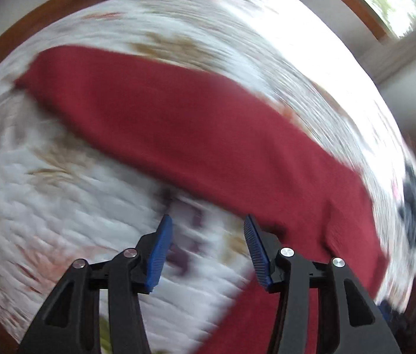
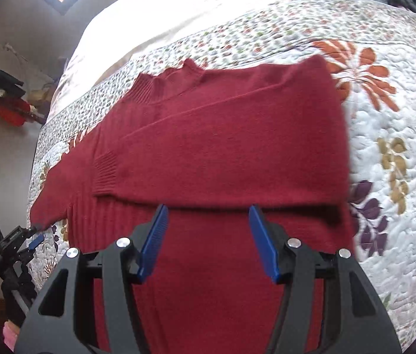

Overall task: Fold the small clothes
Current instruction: 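Grasp the other sleeve cuff with the left tool and lift it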

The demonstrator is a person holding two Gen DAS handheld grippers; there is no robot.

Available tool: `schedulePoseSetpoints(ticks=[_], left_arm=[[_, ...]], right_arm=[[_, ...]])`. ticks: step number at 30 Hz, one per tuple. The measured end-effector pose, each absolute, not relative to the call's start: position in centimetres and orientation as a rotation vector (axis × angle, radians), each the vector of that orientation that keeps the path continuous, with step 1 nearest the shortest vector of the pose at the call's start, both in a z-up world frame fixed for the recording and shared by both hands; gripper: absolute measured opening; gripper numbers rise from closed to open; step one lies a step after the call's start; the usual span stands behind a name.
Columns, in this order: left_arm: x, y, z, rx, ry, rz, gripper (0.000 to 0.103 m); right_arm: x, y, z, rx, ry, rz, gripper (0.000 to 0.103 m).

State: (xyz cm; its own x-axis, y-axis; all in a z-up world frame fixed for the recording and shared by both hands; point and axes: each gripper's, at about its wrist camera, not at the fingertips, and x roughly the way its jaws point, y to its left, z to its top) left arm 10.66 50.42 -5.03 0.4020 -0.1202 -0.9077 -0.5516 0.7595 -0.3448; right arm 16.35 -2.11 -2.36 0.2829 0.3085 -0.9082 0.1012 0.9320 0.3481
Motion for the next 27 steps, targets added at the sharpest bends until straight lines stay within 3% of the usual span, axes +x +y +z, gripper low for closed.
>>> schedulePoseSetpoints(ticks=[8, 18, 19, 23, 27], left_arm=[[9.3, 63.9, -8.9, -0.936, 1.035, 0.54, 0.051], [11.7, 67.8, -10.0, -0.958, 1.015, 0.532, 0.05], [12.0, 67.9, -10.1, -0.961, 1.017, 0.541, 0.047], [12.4, 67.8, -9.5, -0.93, 1.01, 0.56, 0.017], [12.2, 66.6, -7.6, -0.874, 0.96, 0.544, 0.014]], right_arm=[[18.1, 3.7, -2.3, 0.293, 1.346, 0.192, 0.057], [19.6, 7.1, -2.9, 0.267, 1.382, 0.168, 0.057], [19.7, 7.2, -2.9, 0.268, 1.384, 0.166, 0.056], [19.6, 7.0, -2.8, 0.265, 1.376, 0.147, 0.056], [19.3, 5.8, -3.2, 0.289, 1.376, 0.127, 0.056]])
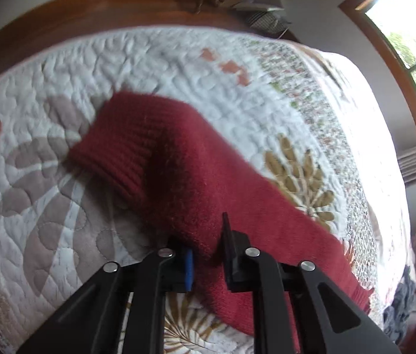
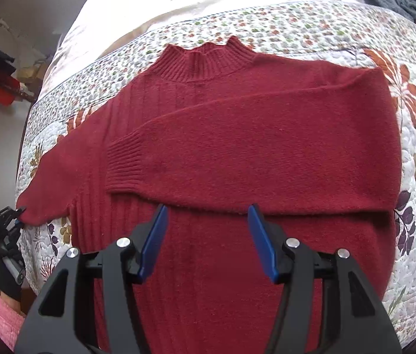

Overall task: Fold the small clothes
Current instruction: 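Grasp the other sleeve cuff with the left tool and lift it, then fold the held sleeve across the sweater body with the left tool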

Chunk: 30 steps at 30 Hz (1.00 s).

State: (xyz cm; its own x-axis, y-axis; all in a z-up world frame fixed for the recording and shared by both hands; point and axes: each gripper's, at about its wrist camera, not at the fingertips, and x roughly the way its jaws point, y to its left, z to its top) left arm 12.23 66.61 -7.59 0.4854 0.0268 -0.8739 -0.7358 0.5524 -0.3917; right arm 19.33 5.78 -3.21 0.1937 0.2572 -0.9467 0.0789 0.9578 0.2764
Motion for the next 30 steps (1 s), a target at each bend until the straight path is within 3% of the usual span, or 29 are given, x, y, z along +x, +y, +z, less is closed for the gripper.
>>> schedulePoseSetpoints(ticks=[9, 19, 30], left_arm=[[13.3, 59.5, -2.5, -0.755, 0.881, 0.419, 0.012], [16.3, 46.0, 0.5, -0.713, 0.867, 0.156, 0.012], [19.9, 33.4, -1.4, -0.719, 0.917, -0.022, 0.012]], right_arm=[[19.5, 2.5, -4.0, 0.352, 1.357, 0.131, 0.056], [20.3, 0.5, -4.1, 0.292, 1.36, 0.185, 0.056], [20.7, -2.7, -4.6, 0.272, 1.364, 0.223, 0.056]])
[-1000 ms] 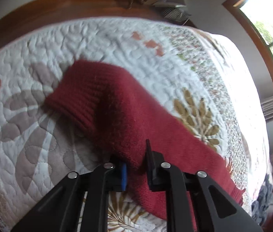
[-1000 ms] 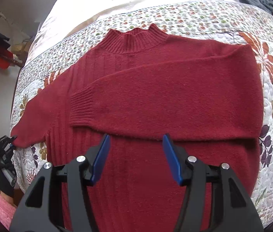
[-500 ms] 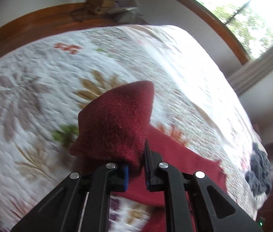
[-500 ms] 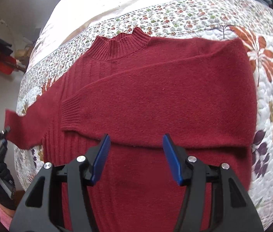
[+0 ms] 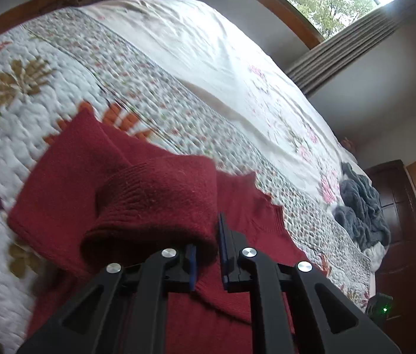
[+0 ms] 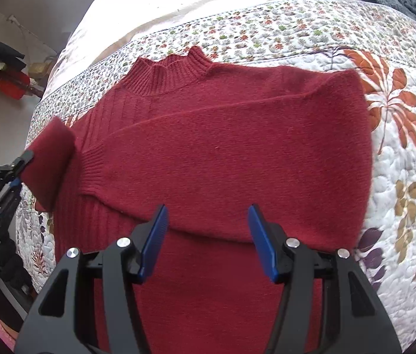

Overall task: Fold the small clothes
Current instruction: 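Fold the held sleeve across the sweater body with the left tool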

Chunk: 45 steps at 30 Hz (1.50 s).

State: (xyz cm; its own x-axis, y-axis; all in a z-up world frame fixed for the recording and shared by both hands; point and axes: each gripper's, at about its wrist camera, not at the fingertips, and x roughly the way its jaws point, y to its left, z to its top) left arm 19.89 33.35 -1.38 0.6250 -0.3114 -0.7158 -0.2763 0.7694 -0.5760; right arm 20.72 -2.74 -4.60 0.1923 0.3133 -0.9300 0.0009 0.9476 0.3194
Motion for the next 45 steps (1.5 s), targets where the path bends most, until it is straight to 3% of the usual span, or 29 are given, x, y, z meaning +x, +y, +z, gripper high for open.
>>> schedulePoseSetpoints(ticks=[14, 19, 23, 28, 39, 41, 43, 45], left_arm=[[19.0, 27.1, -9.7, -0.666, 1.11, -0.025, 0.012], [18.3, 27.3, -8.7, -0.629, 1.13, -0.072, 0.017], [15.4, 30.2, -5.4, -0.567, 1.113, -0.054, 0.029], [14.6, 36.9, -2.2, -0.413, 1.05, 0.151, 0.034], [18.6, 41.2, -8.7, -0.367, 1.186, 0.251, 0.034], [18.4, 41.3, -8.9, -0.385, 1.18, 0.238, 0.035], [18.3, 41.7, -8.6, -0.42, 1.176, 0.226, 0.035], [18.0, 42.2, -8.0, -0.451, 1.167, 0.225, 0.035]], right_arm=[[20.2, -5.8, -6.0, 0.297, 1.409, 0.238, 0.056], [20.5, -5.2, -6.0, 0.302, 1.422, 0.265, 0.056], [21.5, -3.1, -5.2, 0.318, 1.422, 0.331, 0.057], [23.7, 2.7, -4.8, 0.364, 1.432, 0.472, 0.057], [27.7, 14.6, -9.8, 0.386, 1.591, 0.574, 0.058], [28.0, 14.9, -10.5, 0.41, 1.594, 0.577, 0.048], [27.8, 15.0, -10.6, 0.424, 1.589, 0.6, 0.024], [27.9, 14.7, -10.3, 0.45, 1.579, 0.617, 0.012]])
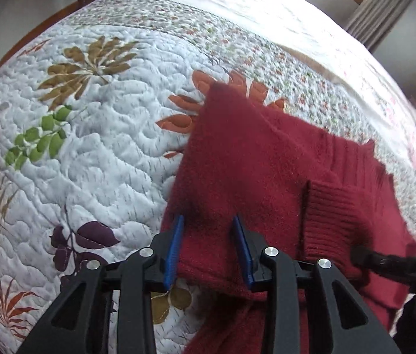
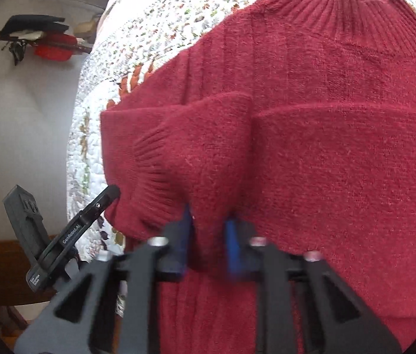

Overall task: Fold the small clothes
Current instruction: 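Fold the held sleeve across the sweater body with the left tool, then release the sleeve from the left tool and press the folded sleeves flat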

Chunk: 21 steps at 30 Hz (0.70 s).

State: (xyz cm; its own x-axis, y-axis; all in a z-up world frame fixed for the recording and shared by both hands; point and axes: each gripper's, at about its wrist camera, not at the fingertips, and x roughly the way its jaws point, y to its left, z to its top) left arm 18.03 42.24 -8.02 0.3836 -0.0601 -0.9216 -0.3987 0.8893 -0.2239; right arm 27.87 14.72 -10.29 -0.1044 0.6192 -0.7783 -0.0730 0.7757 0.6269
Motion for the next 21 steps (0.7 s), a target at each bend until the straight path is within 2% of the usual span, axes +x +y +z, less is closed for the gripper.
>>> schedulePoseSetpoints(ticks=[5, 10, 21], left_arm=[[17.5, 41.6, -4.9, -0.464, 1.1, 0.184, 0.035], [18.5, 37.9, -4.0, -0.421, 1.077, 0.081, 0.035], [20.5, 31.9, -8.8, -0.34, 1.191, 0.024, 0.035]], right_arm=[[27.7, 11.1, -7.0, 0.559, 1.497, 0.613, 0.01], [27.2, 6.6, -4.6, 0.524, 1.435, 0.513, 0.01], [26.2, 3.6, -8.8, 0.442, 1.494, 0.364, 0.011]])
